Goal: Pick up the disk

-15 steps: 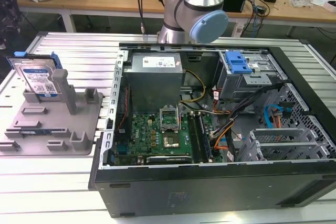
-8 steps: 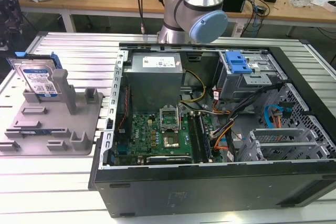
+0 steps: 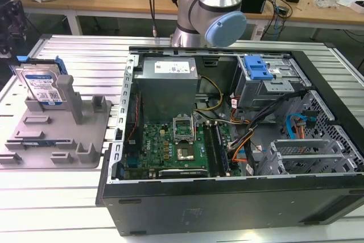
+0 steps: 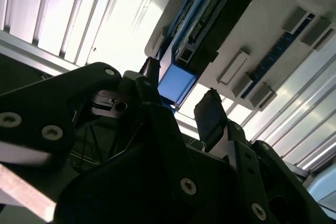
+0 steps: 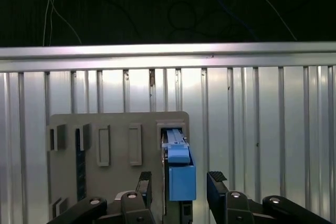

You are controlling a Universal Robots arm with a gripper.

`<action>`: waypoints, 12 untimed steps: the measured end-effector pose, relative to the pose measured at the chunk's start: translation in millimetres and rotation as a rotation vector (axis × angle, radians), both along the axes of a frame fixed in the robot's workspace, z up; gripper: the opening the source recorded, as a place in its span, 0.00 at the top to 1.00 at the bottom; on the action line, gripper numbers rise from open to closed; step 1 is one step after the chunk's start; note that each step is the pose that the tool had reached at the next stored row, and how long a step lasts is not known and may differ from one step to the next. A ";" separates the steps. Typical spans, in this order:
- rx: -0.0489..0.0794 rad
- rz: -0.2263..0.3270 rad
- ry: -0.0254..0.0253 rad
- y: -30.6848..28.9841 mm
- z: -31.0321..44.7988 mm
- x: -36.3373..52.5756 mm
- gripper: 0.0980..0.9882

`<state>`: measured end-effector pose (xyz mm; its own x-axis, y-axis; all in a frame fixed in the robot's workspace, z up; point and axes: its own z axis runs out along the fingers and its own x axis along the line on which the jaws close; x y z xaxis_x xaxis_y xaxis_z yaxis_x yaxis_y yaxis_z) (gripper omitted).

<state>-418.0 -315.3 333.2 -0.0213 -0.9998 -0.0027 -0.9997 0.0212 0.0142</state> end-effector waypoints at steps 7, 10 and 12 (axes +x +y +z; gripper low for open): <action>0.000 0.000 0.0000 0.0 -7.0 0.0 0.50; 0.000 0.001 0.0000 0.0 -9.9 0.0 0.50; 0.000 0.001 0.0001 0.0 -12.7 0.0 0.50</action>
